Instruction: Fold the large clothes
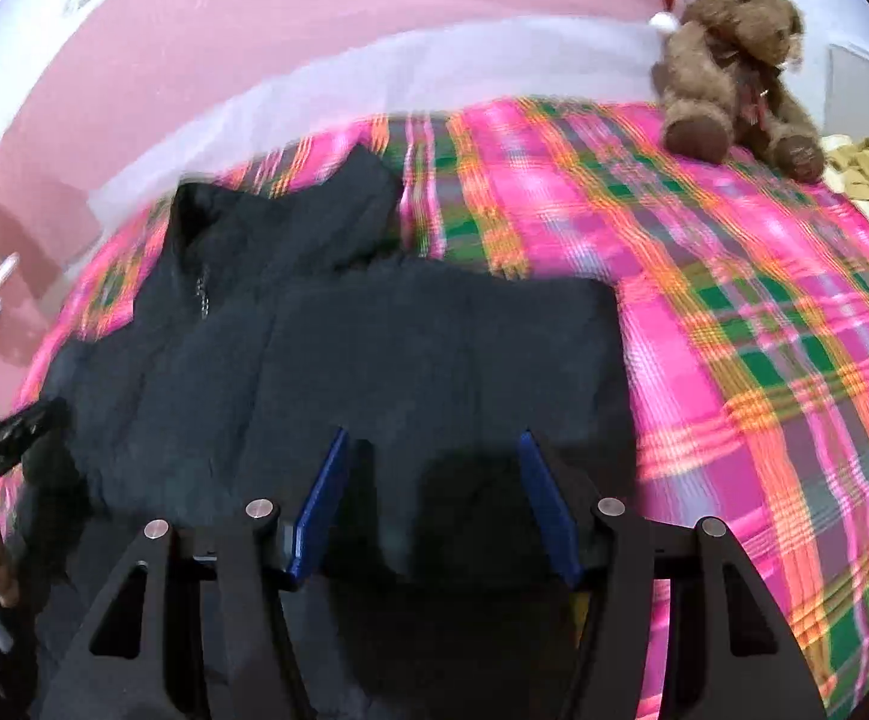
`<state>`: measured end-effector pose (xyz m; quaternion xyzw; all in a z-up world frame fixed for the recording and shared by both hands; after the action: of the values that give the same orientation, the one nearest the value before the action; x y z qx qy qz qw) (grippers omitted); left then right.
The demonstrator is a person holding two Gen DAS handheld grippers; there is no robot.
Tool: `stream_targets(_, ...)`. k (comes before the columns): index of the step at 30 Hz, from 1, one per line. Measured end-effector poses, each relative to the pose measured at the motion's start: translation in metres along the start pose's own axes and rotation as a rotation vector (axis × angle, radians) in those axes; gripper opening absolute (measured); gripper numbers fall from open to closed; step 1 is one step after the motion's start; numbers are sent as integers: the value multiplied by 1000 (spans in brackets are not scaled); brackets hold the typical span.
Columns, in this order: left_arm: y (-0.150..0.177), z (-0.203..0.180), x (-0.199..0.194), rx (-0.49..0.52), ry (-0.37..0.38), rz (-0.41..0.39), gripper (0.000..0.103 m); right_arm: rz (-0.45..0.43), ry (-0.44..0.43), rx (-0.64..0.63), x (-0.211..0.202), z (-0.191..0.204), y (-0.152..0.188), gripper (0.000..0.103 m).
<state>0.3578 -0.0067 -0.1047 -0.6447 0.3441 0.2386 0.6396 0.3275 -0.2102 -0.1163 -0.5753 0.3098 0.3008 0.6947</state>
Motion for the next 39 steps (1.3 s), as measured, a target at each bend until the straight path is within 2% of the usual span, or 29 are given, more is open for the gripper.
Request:
stream_targets(2, 13, 4, 24, -21, 3, 61, 45, 43, 23, -20, 22, 2, 9, 59)
stream_targets(7, 10, 4, 31, -26, 2, 46, 46, 40, 39, -26, 34, 3, 7, 59)
stream_targets(10, 11, 6, 20, -43, 4, 44, 45, 21, 32, 2, 18, 2, 4, 59)
stream_targets(13, 14, 6, -7, -58, 16, 30, 44, -34, 9, 45, -17, 4, 0, 59)
stream_targets(17, 19, 2, -57, -21, 17, -20, 44, -134, 42, 7, -75, 15, -6, 59)
stream_targets(26, 40, 4, -160, -43, 22, -111, 44, -298, 70, -48, -189, 45, -4, 59)
stream_targets(29, 44, 5, -182, -58, 42, -124, 44, -341, 61, -56, -217, 56, -8, 59)
stream_targets(39, 28, 12, -260, -23, 19, -223, 44, -417, 39, -103, -276, 85, -15, 59)
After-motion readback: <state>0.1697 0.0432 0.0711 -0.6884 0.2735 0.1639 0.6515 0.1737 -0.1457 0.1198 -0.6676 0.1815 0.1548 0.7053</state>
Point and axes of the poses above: each gripper's, at about its wrist camera, not at the fingertips, and x roughly the way its jaws point, z to its left, y to its underside, the point moved 10 cm from there along x, roughly the way its jaws point, and after that the axes turned 2 degrees about z, right-handed, at the moved point
